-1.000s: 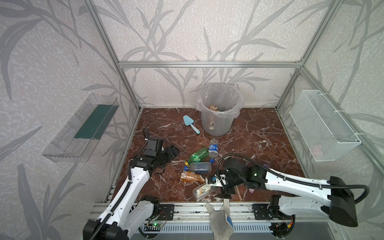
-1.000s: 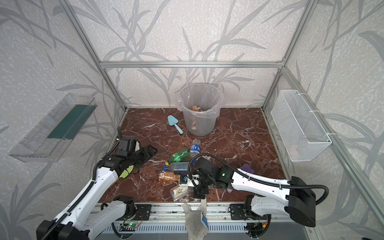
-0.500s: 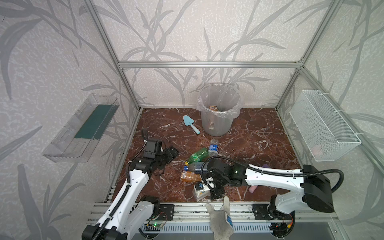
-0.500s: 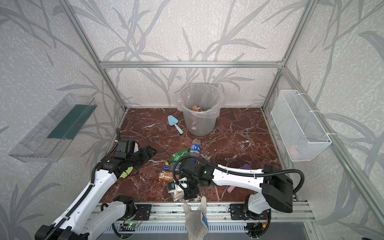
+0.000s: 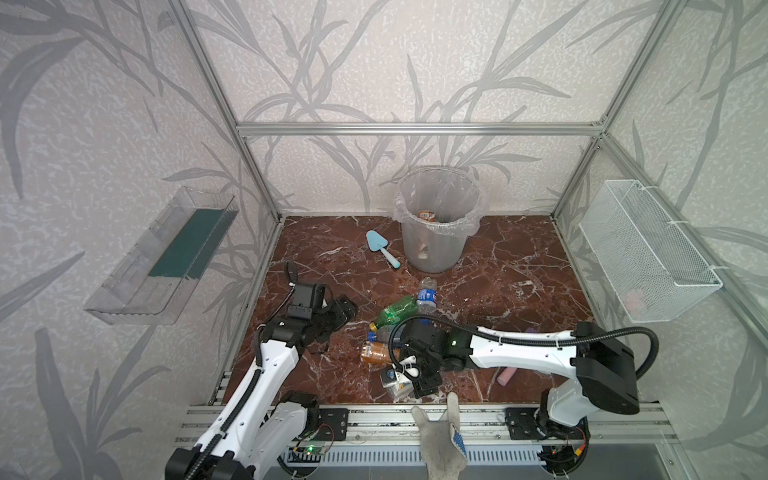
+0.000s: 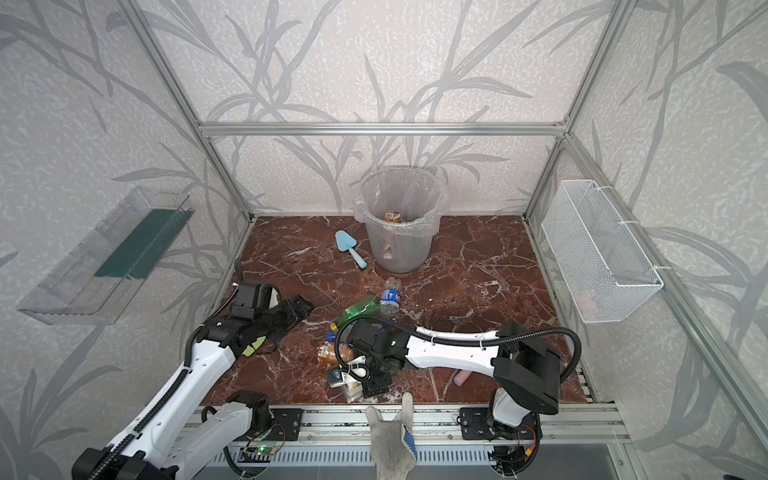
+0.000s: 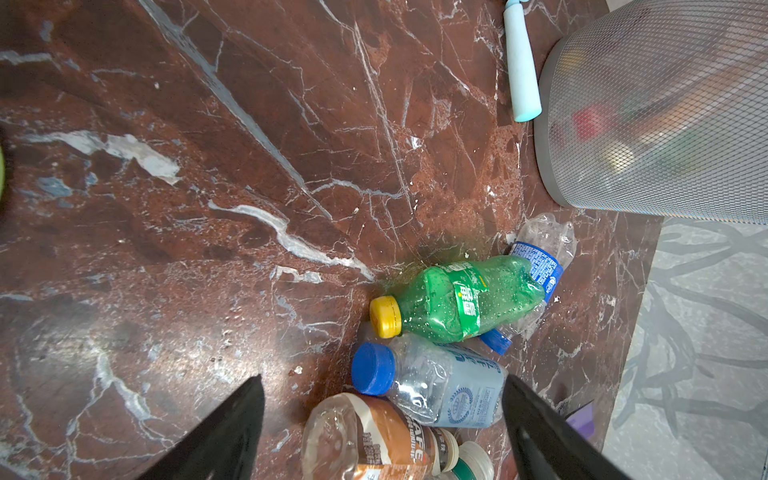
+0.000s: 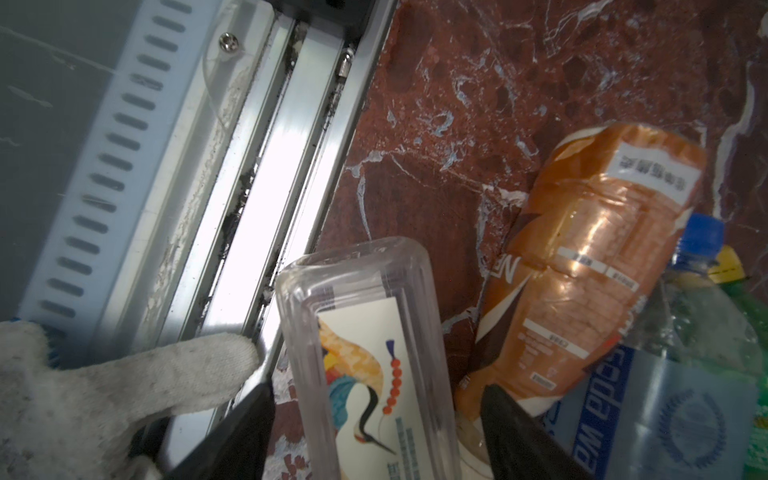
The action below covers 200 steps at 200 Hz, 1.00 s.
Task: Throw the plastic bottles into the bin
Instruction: 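Lower the right gripper onto the clear bird-printed plastic box and grasp it, then lift the clear plastic box off the table with the right gripper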
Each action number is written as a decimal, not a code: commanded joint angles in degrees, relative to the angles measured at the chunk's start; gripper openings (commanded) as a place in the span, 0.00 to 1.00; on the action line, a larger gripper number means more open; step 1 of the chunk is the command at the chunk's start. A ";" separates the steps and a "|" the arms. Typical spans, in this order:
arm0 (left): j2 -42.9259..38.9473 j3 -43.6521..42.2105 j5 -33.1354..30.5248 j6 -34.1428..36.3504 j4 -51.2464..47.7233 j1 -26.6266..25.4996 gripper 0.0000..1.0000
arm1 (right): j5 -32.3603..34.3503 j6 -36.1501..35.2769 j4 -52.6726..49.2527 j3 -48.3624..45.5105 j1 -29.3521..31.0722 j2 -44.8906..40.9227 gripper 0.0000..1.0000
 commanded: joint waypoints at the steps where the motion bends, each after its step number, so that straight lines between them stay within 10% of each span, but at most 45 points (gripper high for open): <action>1: -0.80 -0.48 -0.54 -0.35 -0.26 0.33 0.88 | 0.81 -0.70 -3.03 1.85 0.35 1.40 0.77; 200: -0.35 -0.69 -0.76 -0.37 0.19 0.36 0.88 | 5.89 5.29 0.78 -6.38 0.02 -4.43 0.48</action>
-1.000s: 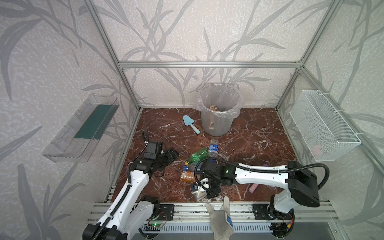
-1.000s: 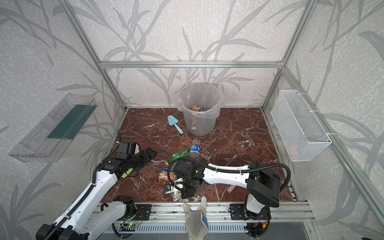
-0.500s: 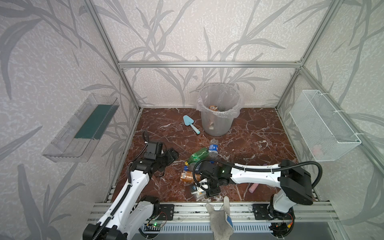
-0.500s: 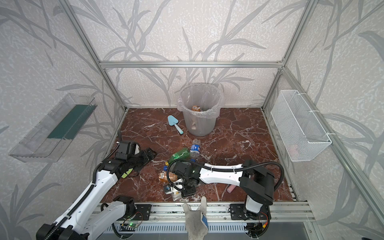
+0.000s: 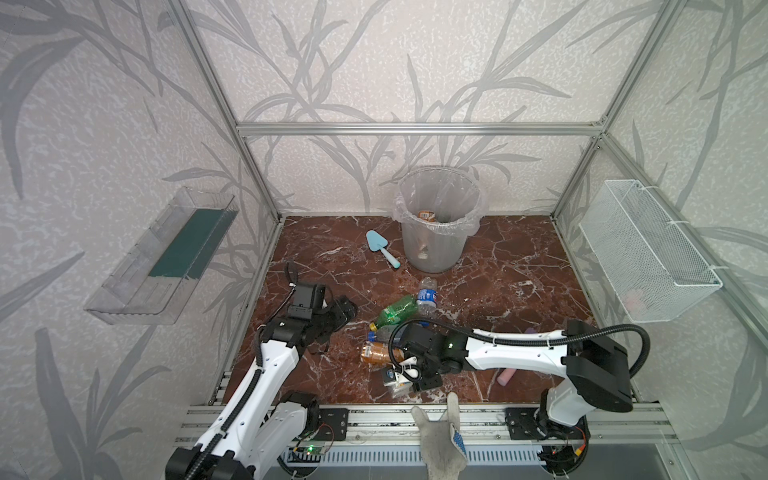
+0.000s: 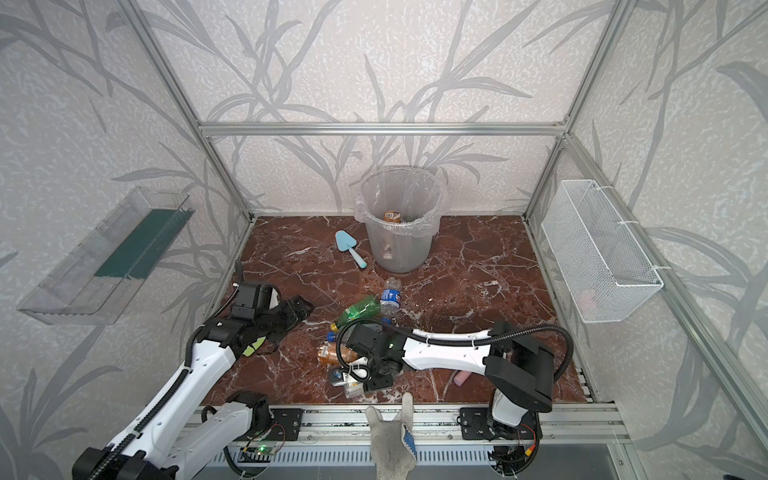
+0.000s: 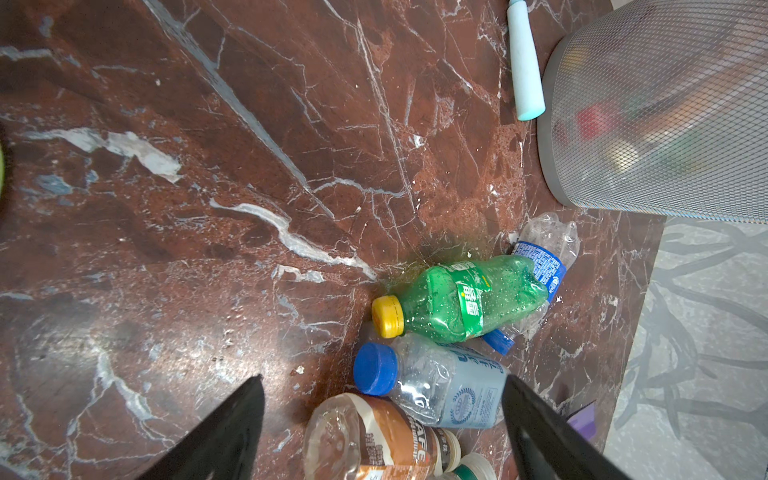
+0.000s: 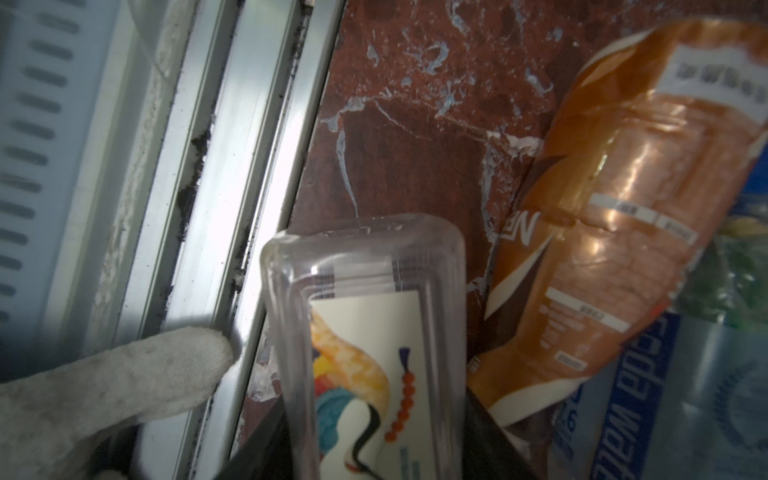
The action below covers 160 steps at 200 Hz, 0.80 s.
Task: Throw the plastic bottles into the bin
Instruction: 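Lift the clear plastic box off the table with the right gripper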
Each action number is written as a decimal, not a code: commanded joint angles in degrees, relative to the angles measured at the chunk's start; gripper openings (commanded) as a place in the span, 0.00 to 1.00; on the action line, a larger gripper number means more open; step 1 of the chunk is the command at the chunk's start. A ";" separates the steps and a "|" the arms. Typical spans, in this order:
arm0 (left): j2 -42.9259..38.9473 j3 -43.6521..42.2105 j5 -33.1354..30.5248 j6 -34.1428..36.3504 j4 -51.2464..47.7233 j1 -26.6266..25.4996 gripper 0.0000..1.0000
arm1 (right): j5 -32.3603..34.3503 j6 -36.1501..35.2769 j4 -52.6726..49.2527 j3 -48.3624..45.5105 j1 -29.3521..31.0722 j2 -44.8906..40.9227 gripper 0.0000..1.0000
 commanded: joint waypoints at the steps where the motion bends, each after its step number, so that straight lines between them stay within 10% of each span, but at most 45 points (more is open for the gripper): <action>1: -0.35 -0.39 -0.76 -0.35 0.05 0.30 0.88 | 1.38 1.97 -0.42 -3.25 -0.38 -4.26 0.48; 160: 3.97 0.62 1.23 -0.39 2.03 0.29 0.88 | 10.80 41.39 16.96 -24.35 -18.12 -37.19 0.35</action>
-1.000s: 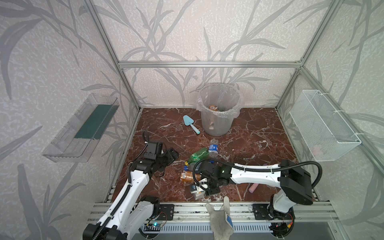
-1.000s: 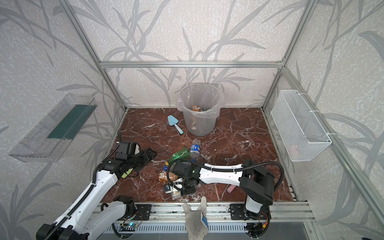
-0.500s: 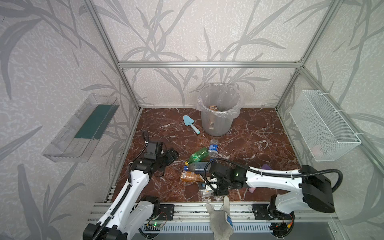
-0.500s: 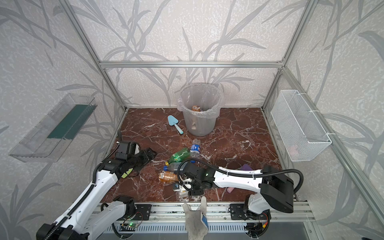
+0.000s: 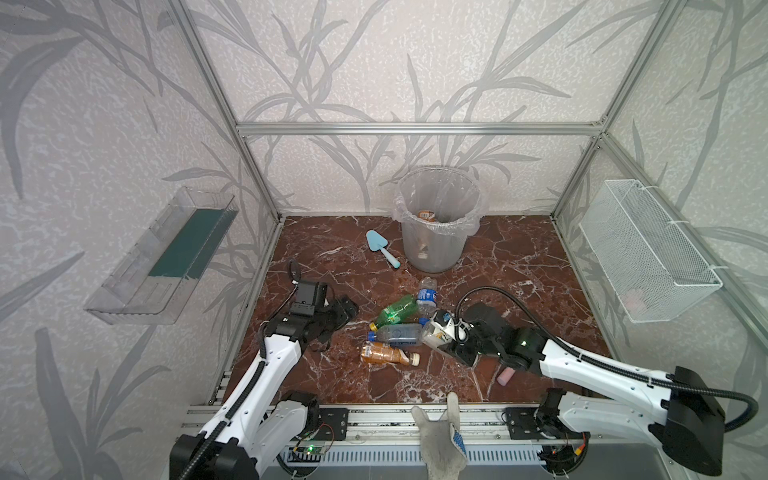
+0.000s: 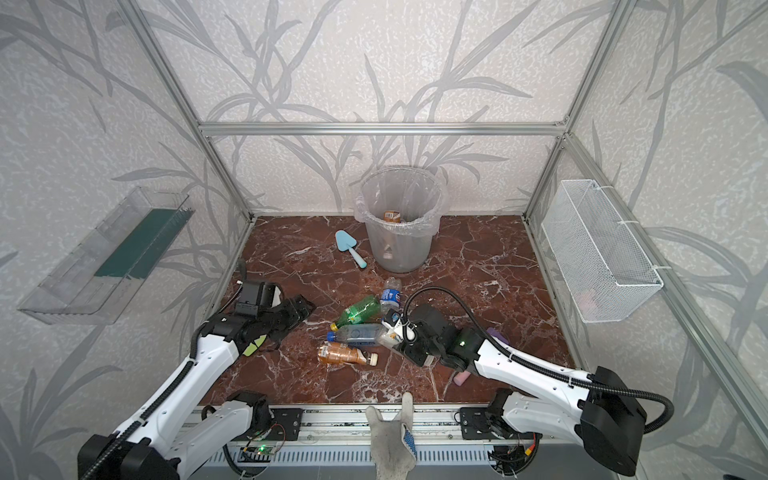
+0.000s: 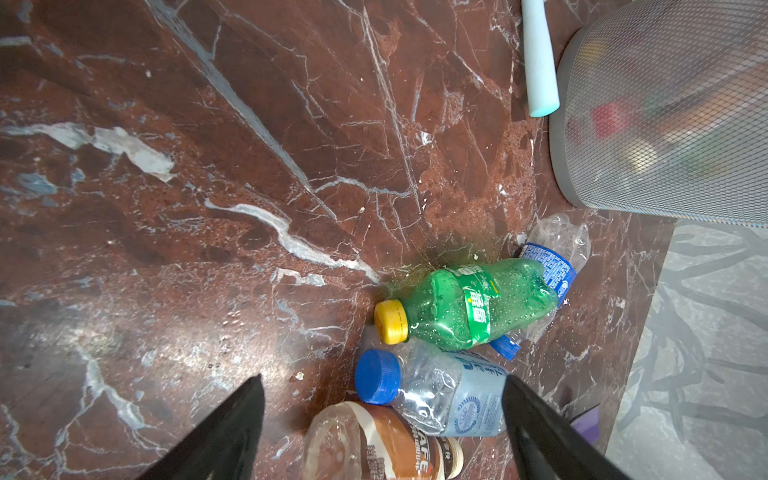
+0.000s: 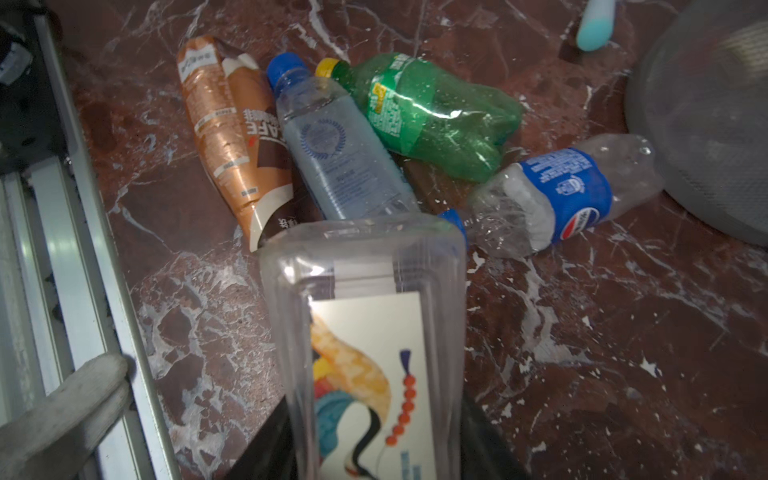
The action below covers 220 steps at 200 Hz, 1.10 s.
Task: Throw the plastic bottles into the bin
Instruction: 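Lift the clear plastic box off the table with the right gripper, then swing the right gripper over the bin and release the box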
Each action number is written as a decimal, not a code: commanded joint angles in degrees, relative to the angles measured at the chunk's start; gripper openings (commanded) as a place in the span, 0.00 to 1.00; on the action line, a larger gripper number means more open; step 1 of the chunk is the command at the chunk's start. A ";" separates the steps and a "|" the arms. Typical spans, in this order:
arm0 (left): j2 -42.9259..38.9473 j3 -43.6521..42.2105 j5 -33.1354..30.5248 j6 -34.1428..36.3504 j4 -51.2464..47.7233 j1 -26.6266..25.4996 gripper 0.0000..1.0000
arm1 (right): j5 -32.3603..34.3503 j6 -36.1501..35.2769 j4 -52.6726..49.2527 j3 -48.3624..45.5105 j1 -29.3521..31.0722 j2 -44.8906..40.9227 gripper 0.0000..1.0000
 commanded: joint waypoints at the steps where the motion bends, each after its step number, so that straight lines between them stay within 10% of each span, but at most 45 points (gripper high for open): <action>1: 0.66 0.58 0.70 -0.22 0.73 0.27 0.88 | 4.38 10.96 7.43 -4.29 -0.69 -5.63 0.35; 68: 2.64 2.30 1.28 0.04 1.01 0.17 0.88 | 12.72 20.38 10.26 -5.35 -4.35 -21.06 0.33; 113: 3.85 6.72 1.87 -0.40 0.22 0.17 0.88 | 2.71 16.11 13.93 32.86 -21.38 0.18 0.34; 146: 4.11 11.25 1.62 0.39 -2.44 0.18 0.88 | 1.84 17.25 0.92 61.87 -25.31 19.79 0.86; 220: -0.14 7.38 -1.74 0.30 -2.37 0.39 0.88 | 2.71 16.98 0.51 37.69 -24.96 6.00 0.99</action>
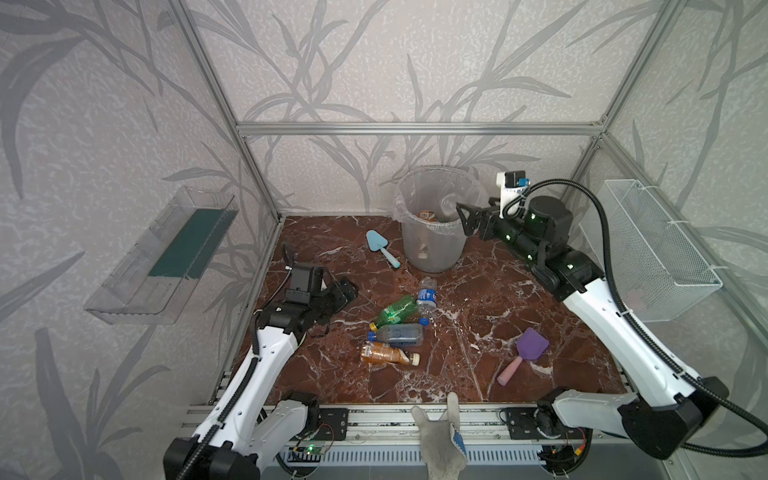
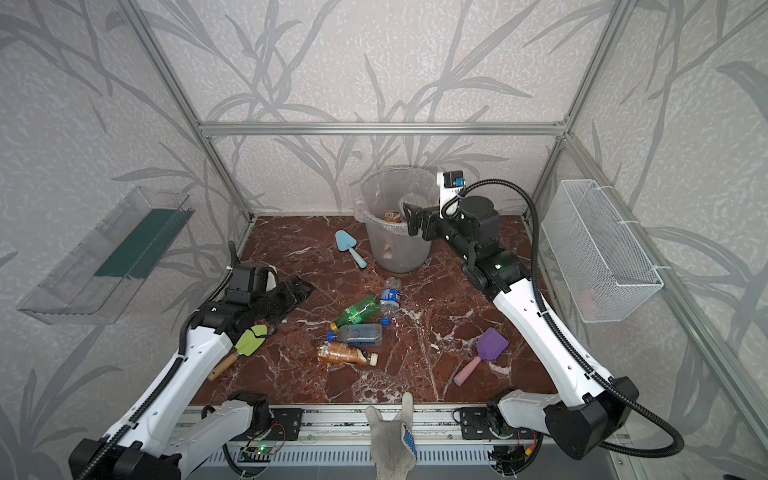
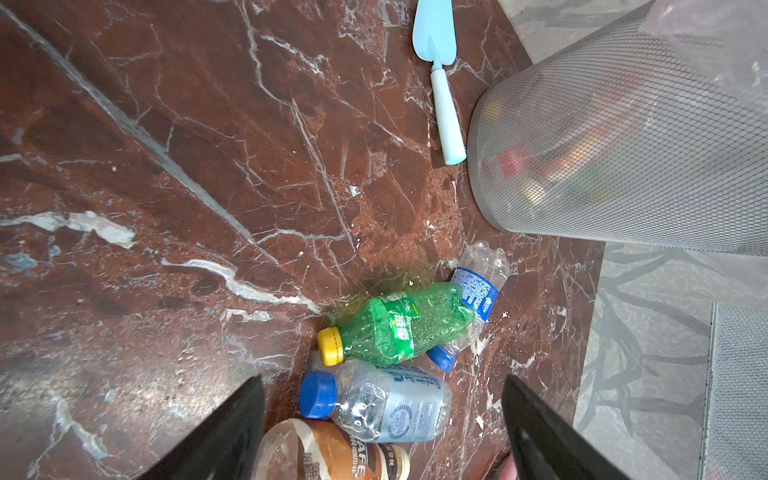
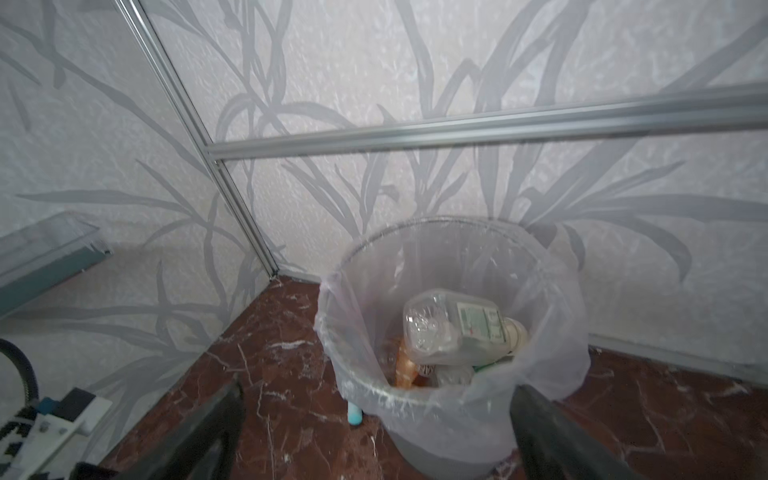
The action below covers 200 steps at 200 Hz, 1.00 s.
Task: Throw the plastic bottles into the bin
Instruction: 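Swing the right gripper over the bin and release the box, then bring the right gripper back down beside the bottle pile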
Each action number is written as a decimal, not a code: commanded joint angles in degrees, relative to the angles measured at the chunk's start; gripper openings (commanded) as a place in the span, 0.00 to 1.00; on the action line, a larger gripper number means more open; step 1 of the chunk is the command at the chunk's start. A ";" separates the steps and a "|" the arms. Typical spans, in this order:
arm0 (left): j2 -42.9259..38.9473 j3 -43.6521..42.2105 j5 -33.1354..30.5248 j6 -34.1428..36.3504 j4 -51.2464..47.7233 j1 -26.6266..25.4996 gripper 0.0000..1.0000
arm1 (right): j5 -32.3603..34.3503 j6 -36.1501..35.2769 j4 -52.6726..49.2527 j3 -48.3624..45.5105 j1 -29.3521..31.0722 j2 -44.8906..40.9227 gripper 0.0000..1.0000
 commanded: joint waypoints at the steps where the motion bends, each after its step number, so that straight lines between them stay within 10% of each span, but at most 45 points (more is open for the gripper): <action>1: -0.53 -1.77 -1.22 0.08 -0.94 0.37 0.88 | 0.34 -0.58 -2.32 -4.77 -0.02 -4.80 0.99; 200: -1.30 -6.71 2.87 -0.34 -0.36 -0.23 0.88 | -0.32 13.46 -6.16 -40.40 11.87 -20.59 0.80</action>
